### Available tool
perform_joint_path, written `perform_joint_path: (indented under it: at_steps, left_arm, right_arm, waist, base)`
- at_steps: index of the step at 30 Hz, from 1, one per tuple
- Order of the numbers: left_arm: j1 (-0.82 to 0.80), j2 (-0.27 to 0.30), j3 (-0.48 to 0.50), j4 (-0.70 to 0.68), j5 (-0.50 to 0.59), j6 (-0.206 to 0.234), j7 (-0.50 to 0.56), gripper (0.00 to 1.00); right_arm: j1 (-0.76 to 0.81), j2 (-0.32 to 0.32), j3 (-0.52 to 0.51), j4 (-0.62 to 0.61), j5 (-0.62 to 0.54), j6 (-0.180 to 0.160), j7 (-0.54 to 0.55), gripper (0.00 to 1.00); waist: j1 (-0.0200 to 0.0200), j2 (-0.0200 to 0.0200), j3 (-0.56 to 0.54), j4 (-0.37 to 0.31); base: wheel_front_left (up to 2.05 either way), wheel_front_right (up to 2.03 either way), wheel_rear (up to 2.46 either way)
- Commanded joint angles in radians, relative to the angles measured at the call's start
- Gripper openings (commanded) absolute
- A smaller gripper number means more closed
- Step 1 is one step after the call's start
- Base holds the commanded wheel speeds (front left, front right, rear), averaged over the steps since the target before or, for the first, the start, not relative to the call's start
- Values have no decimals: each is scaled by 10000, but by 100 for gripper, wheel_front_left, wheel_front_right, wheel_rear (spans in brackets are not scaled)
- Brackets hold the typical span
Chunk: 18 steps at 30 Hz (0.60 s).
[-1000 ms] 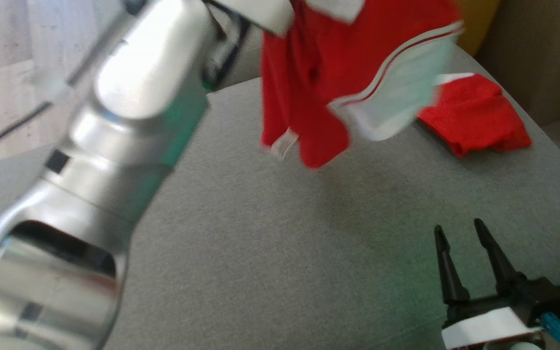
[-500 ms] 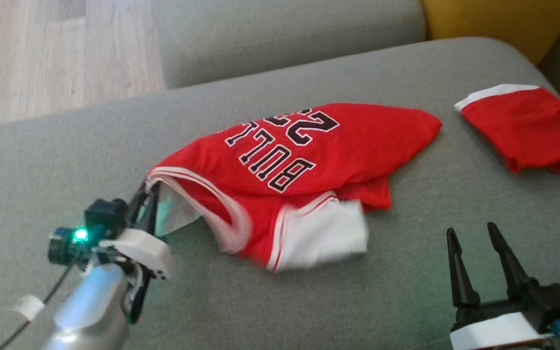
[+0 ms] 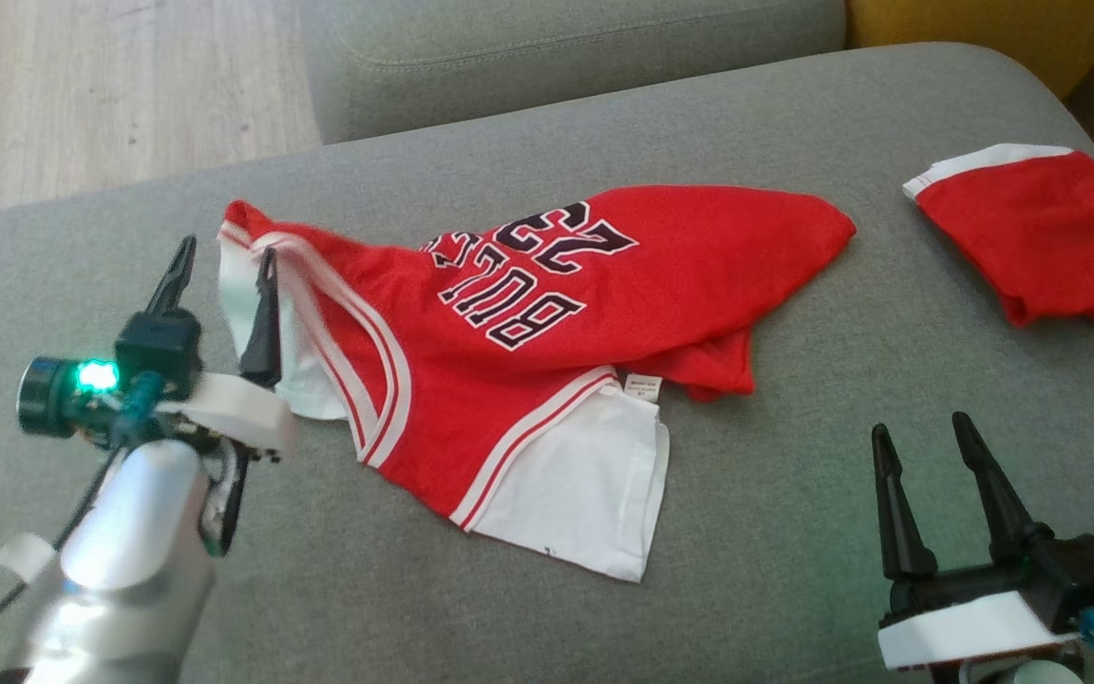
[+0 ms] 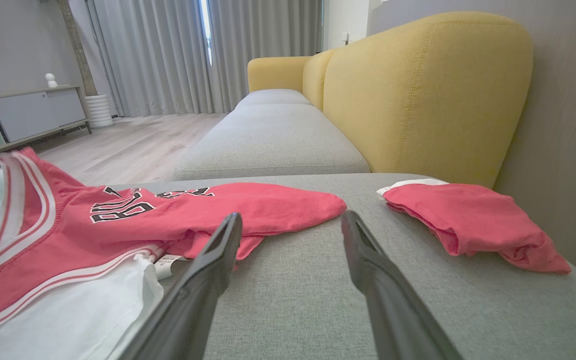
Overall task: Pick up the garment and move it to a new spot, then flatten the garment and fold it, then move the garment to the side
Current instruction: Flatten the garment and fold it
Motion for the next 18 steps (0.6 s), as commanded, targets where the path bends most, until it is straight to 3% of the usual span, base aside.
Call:
perform_joint_path:
  at_steps: [1, 4, 7, 9, 13, 18]
  left_arm:
    - [-277, 232, 425, -524, 239, 170, -64, 100]
    - [418, -46, 412, -1587, 836, 558, -64, 100]
    - [1425, -447, -83, -2690, 1463, 544, -64, 100]
    - [1957, -507, -964, -3120, 2377, 487, -64, 100]
    - [2736, -1166, -2456, -3021, 3044, 2, -64, 100]
    - [2613, -1816, -3798, -2032, 3453, -1022, -64, 100]
  right_arm:
    - [-289, -122, 240, -348, -49, 25, -26, 100]
    - [-190, -93, 197, -340, -47, 25, -26, 100]
    - [-78, -90, 170, -343, -64, 25, -26, 100]
    - [-38, -114, 183, -355, -79, 25, -26, 100]
    - [-18, -177, 274, -355, -75, 25, -26, 100]
    - [-107, -234, 425, -322, -39, 25, -26, 100]
  waist:
    - [-1, 0, -24, 28]
    - [-1, 0, -108, 144]
    - [-1, 0, -226, 277]
    - [-1, 0, -288, 351]
    - [-1, 0, -360, 425]
    - [-1, 0, -352, 365]
  base:
    - [0, 0, 0]
    - [0, 0, 0]
    - [0, 0, 0]
    - [0, 0, 0]
    - [0, 0, 0]
    - [0, 0, 0]
